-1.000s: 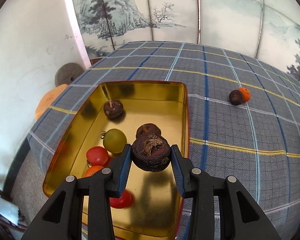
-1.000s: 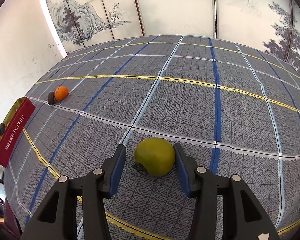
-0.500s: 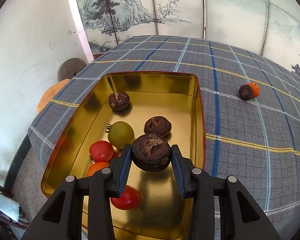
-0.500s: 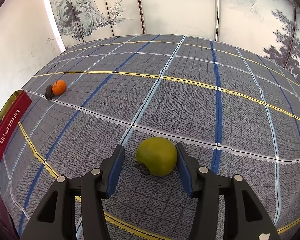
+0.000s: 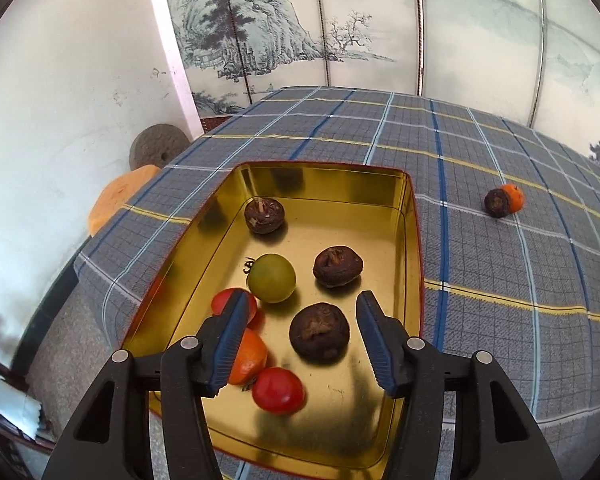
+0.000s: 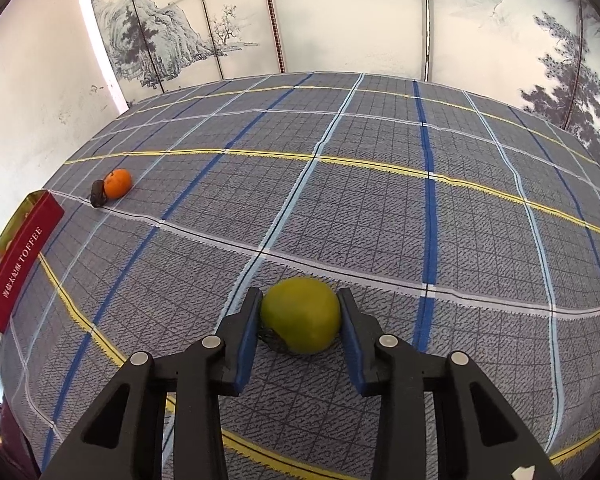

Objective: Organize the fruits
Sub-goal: 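Carry the green lime in the right gripper into the tin and release it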

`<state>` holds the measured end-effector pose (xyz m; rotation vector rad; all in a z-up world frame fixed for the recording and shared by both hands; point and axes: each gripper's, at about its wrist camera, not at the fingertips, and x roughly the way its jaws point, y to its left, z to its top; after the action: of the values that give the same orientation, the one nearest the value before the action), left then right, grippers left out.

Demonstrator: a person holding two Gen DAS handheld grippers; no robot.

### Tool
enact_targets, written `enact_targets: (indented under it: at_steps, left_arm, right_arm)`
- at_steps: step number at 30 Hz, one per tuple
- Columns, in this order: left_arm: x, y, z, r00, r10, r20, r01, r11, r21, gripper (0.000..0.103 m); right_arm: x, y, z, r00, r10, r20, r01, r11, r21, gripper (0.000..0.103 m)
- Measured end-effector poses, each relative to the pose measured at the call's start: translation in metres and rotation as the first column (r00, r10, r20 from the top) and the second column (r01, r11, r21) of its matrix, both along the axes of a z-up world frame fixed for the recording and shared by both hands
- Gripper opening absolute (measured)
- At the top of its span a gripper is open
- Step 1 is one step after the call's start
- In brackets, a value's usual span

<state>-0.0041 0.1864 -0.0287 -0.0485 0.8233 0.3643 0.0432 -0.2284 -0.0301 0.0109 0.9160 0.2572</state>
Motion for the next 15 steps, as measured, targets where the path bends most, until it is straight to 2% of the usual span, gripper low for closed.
enact_targets:
  at_steps: [3,10,15]
  left_arm:
    - [-0.009,0.003,0.004,1.0,0.001,0.013,0.0,1.0,-0.016,0.057]
    - [-0.023,0.0,0.014,0.999,-0.016,0.035,0.016,1.0,0.001,0.058]
    - [-0.034,0.003,0.019,0.999,-0.013,0.049,0.013,1.0,0.002,0.059]
  right_arm:
    - [-0.005,0.004,0.002,1.0,0.002,0.006,-0.002,1.0,0.012,0.035]
    - [-0.016,0.024,0.013,0.999,0.038,0.025,-0.039,0.999,0.03,0.035]
    - [-0.023,0.057,0.029,0.993,0.11,0.044,-0.113,0.991,0.069,0.035]
